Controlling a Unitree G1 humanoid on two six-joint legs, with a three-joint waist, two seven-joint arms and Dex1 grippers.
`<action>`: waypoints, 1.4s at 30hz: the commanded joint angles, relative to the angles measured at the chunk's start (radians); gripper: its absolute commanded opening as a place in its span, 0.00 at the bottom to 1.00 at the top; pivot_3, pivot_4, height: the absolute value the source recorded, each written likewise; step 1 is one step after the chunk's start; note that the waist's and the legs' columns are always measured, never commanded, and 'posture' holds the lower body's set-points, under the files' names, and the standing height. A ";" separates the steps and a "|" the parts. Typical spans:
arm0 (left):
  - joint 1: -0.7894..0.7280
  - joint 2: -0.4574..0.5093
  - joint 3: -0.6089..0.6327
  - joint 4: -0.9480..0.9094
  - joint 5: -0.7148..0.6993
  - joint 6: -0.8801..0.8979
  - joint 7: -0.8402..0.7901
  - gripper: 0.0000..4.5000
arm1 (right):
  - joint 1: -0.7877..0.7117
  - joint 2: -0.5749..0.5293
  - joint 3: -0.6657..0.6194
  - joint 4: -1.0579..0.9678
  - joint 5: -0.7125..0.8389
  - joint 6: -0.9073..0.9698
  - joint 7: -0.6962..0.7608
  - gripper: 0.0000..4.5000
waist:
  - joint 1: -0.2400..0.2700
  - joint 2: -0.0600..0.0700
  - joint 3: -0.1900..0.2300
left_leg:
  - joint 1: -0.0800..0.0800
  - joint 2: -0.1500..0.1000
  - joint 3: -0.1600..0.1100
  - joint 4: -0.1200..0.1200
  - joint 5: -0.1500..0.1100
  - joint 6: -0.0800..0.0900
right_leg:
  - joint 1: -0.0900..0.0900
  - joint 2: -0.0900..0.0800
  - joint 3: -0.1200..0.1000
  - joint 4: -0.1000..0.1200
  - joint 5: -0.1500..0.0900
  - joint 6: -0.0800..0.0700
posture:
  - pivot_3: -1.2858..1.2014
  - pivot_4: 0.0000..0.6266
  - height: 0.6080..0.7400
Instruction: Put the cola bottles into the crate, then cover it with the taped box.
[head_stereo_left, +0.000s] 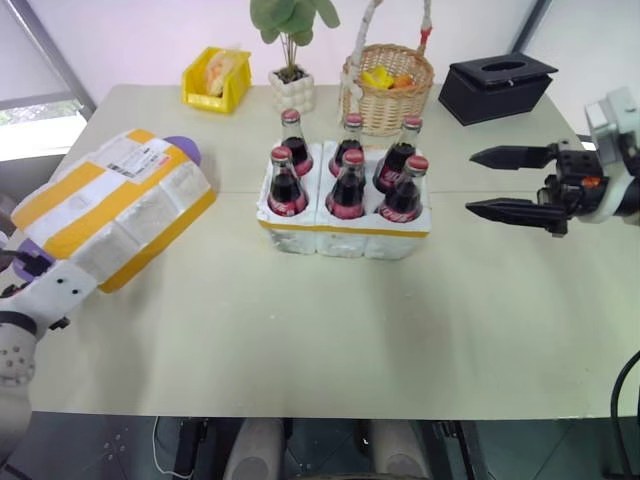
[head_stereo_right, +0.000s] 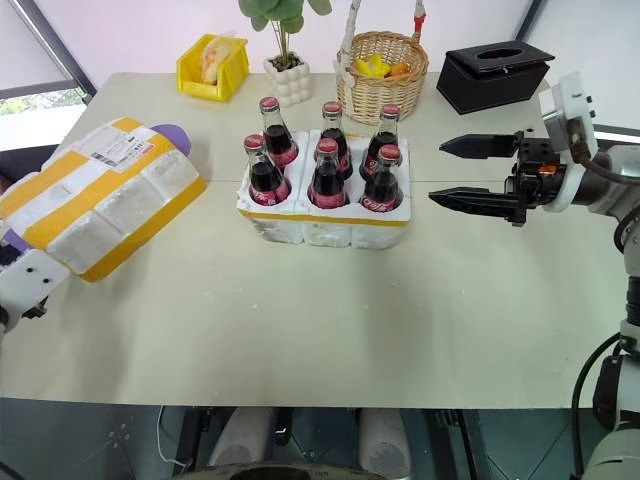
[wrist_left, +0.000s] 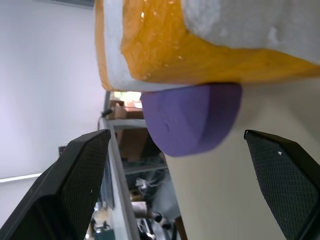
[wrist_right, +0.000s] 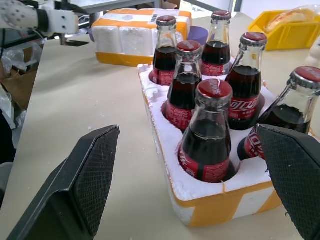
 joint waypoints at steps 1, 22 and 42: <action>-0.057 -0.015 -0.015 0.096 0.047 -0.072 0.027 1.00 | 0.009 -0.018 -0.057 -0.046 0.031 0.004 -0.015 0.99 | 0.000 0.000 0.000 | 0.000 0.000 0.000 0.000 0.000 0.000 | 0.000 0.000 0.000 0.000 0.000 0.000 | 0.52 0.24 1.00; -0.346 -0.090 -0.145 0.477 0.132 -0.245 0.097 1.00 | 0.041 -0.021 -0.085 -0.086 0.060 0.026 -0.069 0.99 | 0.000 -0.002 -0.001 | 0.003 0.000 0.001 0.001 0.003 -0.004 | 0.001 0.000 0.001 0.007 0.003 0.005 | 0.52 0.24 1.00; -0.461 0.044 -0.062 0.489 0.094 -0.314 0.003 0.11 | 0.084 -0.033 -0.082 -0.113 0.050 0.027 -0.073 1.00 | -0.001 -0.003 -0.002 | 0.004 0.001 0.000 0.003 0.004 -0.006 | 0.000 0.000 0.001 0.013 0.003 0.005 | 0.52 0.24 1.00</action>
